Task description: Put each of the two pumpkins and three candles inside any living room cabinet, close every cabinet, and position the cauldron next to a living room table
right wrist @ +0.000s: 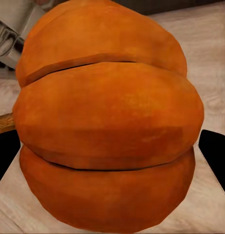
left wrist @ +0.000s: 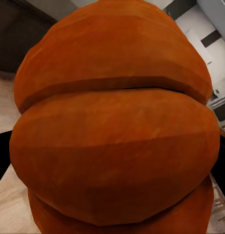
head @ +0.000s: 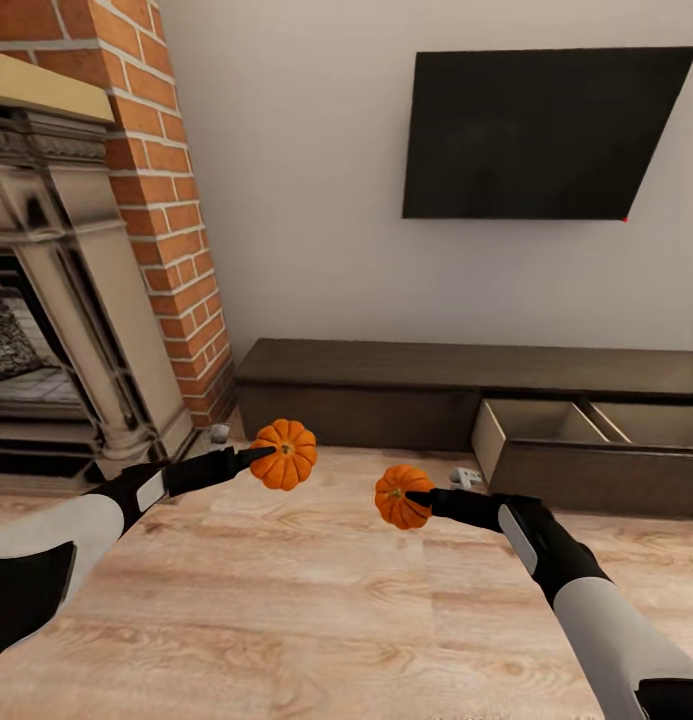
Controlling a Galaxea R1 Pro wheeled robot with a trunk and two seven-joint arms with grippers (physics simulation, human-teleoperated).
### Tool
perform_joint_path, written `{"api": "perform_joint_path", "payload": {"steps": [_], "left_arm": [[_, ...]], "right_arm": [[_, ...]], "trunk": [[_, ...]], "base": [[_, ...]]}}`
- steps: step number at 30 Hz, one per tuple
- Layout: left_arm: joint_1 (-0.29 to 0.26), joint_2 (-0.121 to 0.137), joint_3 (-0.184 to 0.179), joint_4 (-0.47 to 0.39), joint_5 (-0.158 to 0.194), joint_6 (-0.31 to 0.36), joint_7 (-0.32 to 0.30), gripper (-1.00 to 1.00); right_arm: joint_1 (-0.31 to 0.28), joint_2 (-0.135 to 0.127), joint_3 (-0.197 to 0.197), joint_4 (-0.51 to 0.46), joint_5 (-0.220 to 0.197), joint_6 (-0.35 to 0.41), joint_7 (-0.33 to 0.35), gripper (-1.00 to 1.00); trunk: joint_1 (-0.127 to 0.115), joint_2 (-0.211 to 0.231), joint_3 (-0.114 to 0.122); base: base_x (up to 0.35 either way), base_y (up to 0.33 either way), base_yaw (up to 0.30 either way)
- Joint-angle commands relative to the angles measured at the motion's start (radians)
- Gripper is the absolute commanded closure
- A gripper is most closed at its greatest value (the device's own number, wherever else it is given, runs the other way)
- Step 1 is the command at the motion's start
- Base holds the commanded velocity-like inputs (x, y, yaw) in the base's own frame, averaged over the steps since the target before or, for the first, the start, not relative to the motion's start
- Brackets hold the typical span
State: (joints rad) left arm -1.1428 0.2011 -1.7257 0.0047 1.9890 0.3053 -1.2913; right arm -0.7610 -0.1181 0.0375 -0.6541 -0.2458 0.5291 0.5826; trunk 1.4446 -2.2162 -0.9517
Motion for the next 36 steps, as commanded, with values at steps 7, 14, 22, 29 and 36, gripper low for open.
{"api": "perform_joint_path", "payload": {"steps": [7,14,22,29,36], "left_arm": [[0.000,0.002,0.008,0.000,0.000,0.000,-0.001,1.00],[0.000,0.001,0.008,0.002,-0.001,0.000,0.002,1.00],[0.000,0.003,0.006,0.005,-0.002,-0.002,0.003,1.00],[0.000,0.000,-0.026,0.003,-0.001,-0.002,0.005,1.00],[0.000,0.002,-0.035,0.006,-0.001,-0.002,0.005,1.00]], "right_arm": [[0.000,-0.002,-0.035,-0.002,-0.006,0.002,0.000,1.00],[0.000,-0.038,-0.043,-0.016,-0.007,0.001,0.000,1.00],[0.000,-0.121,-0.042,0.071,-0.002,-0.005,0.000,1.00],[0.000,-0.126,-0.042,0.083,-0.004,-0.002,0.000,1.00],[0.000,-0.127,-0.042,0.087,-0.006,-0.001,0.000,1.00]], "trunk": [[0.000,0.000,0.005],[0.000,0.000,0.011],[0.000,0.000,0.018],[0.000,0.000,0.025],[0.000,0.000,0.032]], "base": [[0.000,0.000,-0.281],[0.000,0.000,-0.276],[0.000,0.000,-0.265],[0.000,0.000,-0.246],[0.000,0.000,-0.215]]}}
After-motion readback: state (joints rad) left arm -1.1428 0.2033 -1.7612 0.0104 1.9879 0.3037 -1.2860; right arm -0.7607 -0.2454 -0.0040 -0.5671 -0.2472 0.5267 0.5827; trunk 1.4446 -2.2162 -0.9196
